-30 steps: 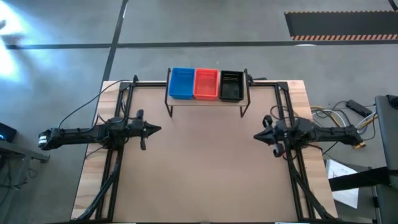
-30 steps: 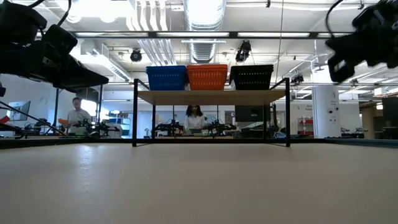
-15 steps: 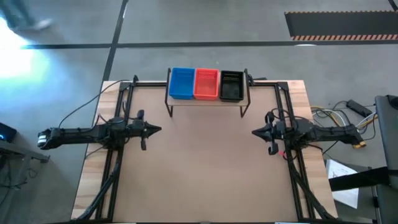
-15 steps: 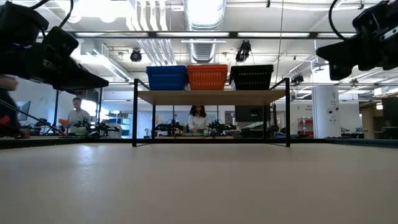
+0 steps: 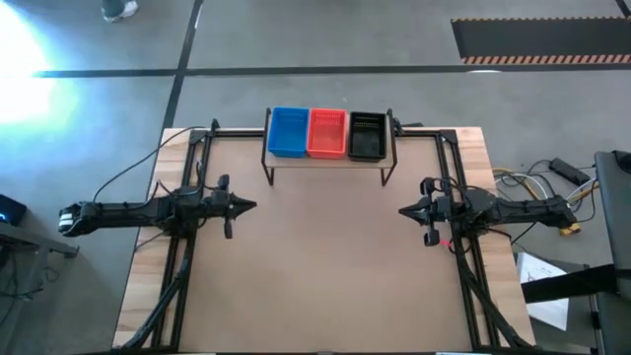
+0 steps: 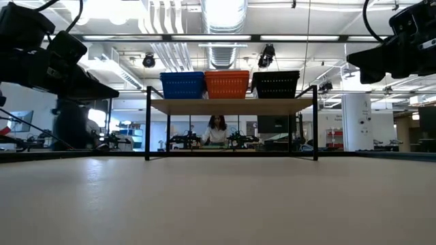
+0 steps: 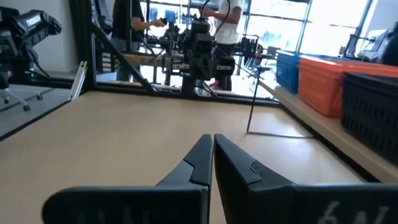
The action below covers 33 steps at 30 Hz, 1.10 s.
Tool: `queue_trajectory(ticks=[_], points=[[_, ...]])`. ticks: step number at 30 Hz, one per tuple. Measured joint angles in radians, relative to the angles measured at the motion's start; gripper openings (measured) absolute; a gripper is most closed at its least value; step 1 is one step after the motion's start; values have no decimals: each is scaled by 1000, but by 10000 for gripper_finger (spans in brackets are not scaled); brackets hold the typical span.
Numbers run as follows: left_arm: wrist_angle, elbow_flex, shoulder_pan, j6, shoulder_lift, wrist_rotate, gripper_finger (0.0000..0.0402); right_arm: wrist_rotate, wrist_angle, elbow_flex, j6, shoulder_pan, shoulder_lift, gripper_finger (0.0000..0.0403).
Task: Stack baskets on shelf by color
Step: Return to Home Position
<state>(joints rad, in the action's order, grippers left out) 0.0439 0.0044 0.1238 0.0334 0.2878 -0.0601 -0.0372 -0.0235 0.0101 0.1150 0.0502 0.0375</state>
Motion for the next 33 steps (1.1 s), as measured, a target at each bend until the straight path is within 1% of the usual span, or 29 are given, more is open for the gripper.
queue_trajectory(ticks=[24, 25, 26, 28, 29, 30, 31, 33], points=[[0, 0, 0, -1, -1, 0, 0, 0, -3, 0, -2, 0, 13, 9], [0, 0, 0, -34, -1, 2, 0, 0, -3, 0, -2, 0, 13, 9], [1, 0, 0, -108, -1, 3, 0, 0, -3, 0, -2, 0, 13, 9], [14, 0, -4, -310, -6, -8, 0, 0, -3, 0, -2, 0, 14, 9], [11, 0, -19, -384, -13, -37, 0, 0, -3, 0, -2, 0, 14, 9], [9, 0, -38, -427, -30, -74, 0, 0, -3, 0, -2, 0, 14, 9], [8, 0, -55, -429, -54, -101, 0, 0, -3, 0, -2, 0, 14, 9], [4, 0, -77, -373, -106, -127, 0, 0, -3, 0, -2, 0, 17, 9]])
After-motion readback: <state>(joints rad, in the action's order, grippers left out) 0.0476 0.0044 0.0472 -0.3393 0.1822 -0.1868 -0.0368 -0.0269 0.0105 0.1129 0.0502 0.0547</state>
